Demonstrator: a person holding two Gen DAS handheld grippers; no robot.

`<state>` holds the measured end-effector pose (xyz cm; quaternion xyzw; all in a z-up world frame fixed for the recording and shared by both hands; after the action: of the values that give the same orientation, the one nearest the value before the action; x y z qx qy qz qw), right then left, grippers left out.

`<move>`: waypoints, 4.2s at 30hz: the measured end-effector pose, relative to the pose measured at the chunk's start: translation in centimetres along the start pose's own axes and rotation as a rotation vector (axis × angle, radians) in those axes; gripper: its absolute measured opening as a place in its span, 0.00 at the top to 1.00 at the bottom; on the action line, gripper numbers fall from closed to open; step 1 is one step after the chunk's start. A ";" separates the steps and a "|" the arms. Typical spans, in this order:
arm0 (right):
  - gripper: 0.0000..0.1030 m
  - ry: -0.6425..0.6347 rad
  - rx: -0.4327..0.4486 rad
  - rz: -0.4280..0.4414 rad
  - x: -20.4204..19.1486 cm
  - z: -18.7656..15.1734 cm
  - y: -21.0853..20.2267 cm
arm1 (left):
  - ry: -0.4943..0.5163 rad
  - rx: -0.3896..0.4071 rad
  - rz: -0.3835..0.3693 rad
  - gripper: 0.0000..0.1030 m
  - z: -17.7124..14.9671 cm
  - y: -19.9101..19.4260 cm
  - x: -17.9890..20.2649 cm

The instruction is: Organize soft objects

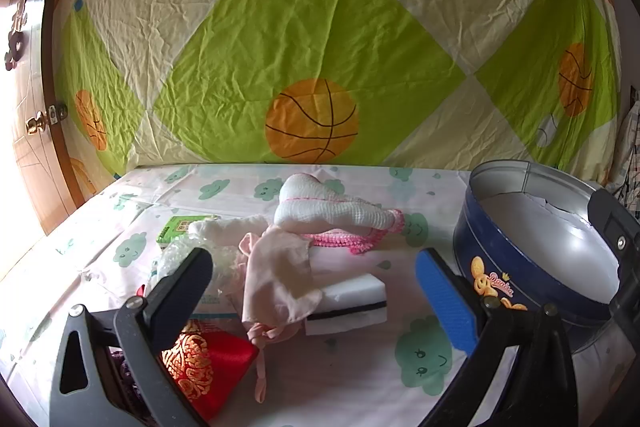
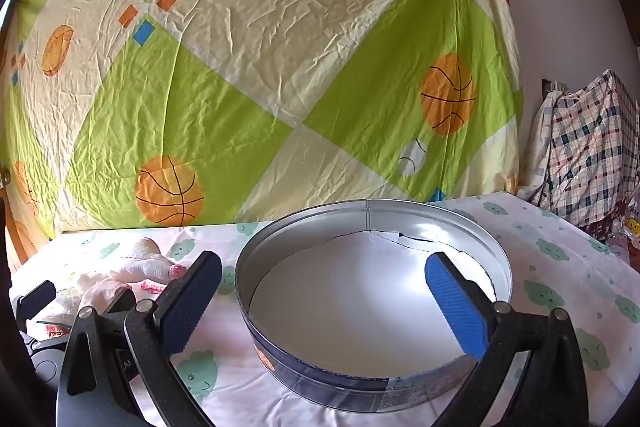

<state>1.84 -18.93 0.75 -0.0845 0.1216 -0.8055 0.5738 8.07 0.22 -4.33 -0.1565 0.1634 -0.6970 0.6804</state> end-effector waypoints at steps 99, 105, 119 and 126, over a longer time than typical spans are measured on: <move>0.06 -0.248 -0.301 0.491 -14.8 -6.6 1.8 | -0.099 -0.309 0.117 0.00 -7.3 -2.4 -17.2; 0.07 -0.345 -0.365 0.464 -16.4 -7.9 2.5 | -0.105 -0.375 0.089 0.00 -7.8 -0.8 -16.5; 0.48 -0.329 -0.535 0.463 -18.4 -9.5 6.7 | -0.225 -0.438 0.017 0.14 -8.6 0.5 -17.1; 0.48 -0.277 -0.478 0.530 -16.0 -8.4 4.0 | -0.212 -0.403 -0.110 0.61 -7.9 -0.7 -15.2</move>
<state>8.41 -4.19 -8.44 -0.2896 0.2450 -0.5592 0.7372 4.36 15.53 -11.05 -0.3701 0.2179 -0.6659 0.6099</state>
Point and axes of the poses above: each gripper's, at about its wrist camera, not at the fingertips, and y roughly the way its jaws point, x to its right, z to its top, the point moved 9 cm from there along y, roughly the way its jaws point, and after that the axes turned 2 degrees about -y, right-handed, at the moved point
